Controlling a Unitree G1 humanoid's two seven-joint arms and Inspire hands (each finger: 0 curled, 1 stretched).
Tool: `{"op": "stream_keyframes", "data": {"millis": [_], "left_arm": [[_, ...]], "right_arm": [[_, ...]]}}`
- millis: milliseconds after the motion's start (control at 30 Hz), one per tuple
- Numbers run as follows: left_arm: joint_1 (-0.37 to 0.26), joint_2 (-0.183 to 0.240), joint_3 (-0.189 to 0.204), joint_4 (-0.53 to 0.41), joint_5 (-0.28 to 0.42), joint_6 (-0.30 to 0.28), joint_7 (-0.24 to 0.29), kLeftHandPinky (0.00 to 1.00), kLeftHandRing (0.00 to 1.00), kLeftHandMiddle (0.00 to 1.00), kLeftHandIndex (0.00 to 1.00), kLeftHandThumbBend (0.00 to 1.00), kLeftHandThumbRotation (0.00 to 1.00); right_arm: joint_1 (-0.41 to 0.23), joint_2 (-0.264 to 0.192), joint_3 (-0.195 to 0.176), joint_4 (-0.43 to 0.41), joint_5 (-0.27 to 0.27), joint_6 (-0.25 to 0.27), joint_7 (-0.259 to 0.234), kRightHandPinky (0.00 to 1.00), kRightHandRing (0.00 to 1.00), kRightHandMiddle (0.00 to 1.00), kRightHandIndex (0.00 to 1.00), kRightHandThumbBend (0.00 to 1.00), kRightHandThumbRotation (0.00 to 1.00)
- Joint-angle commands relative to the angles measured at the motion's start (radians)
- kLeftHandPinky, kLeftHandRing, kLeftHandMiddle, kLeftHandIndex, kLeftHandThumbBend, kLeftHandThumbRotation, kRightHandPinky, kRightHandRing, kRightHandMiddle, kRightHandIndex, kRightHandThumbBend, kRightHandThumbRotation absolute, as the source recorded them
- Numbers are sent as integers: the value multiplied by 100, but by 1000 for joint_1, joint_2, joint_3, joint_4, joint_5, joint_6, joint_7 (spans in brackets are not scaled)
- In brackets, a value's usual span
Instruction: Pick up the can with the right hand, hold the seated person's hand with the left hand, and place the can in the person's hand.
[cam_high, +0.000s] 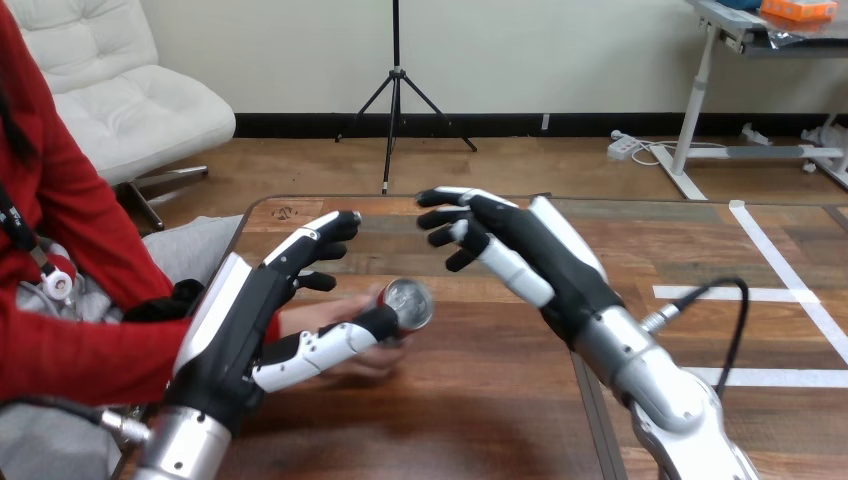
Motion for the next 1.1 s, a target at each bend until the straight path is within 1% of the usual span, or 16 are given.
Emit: {"op": "stream_keyframes", "data": {"millis": [0, 67, 200, 233, 300, 433, 567, 733, 1033, 1067], "left_arm": [[6, -47, 33, 6, -17, -73, 48, 73, 85, 87, 88, 100, 94], [27, -63, 36, 4, -19, -98, 62, 75, 86, 88, 89, 100, 95], [51, -81, 38, 2, -18, -122, 77, 83, 91, 91, 90, 98, 97], [59, -86, 39, 1, -18, -129, 80, 88, 93, 92, 91, 97, 98], [75, -101, 41, 8, -16, -157, 96, 92, 95, 94, 92, 96, 99], [95, -115, 43, 18, 6, -203, 121, 97, 98, 95, 94, 93, 100], [116, -128, 40, 26, 16, -250, 138, 99, 99, 96, 95, 89, 100], [141, -141, 37, 22, 8, -277, 141, 100, 100, 97, 95, 87, 100], [180, -148, 28, 3, -25, -305, 113, 100, 100, 98, 95, 85, 100], [186, -148, 26, 1, -30, -308, 108, 100, 100, 98, 95, 85, 100]], "right_arm": [[33, -2, -49, -99, 51, -31, 2, 70, 83, 86, 87, 100, 100], [61, -3, -56, -127, 67, -31, 3, 71, 84, 87, 88, 100, 100], [97, -5, -64, -165, 87, -26, 6, 76, 87, 89, 89, 100, 100], [108, -4, -66, -175, 93, -26, 8, 78, 88, 90, 90, 100, 100], [140, -5, -75, -202, 115, -32, 17, 81, 90, 91, 91, 100, 100], [180, -7, -84, -235, 136, -44, 25, 85, 92, 93, 93, 100, 100], [229, -9, -94, -265, 139, -65, 23, 87, 94, 94, 94, 100, 100], [280, -3, -105, -295, 150, -78, 19, 88, 94, 95, 94, 100, 100], [382, 13, -106, -358, 183, -108, 24, 89, 93, 94, 93, 100, 100], [398, 17, -105, -364, 188, -118, 24, 90, 93, 93, 93, 100, 100]]}}
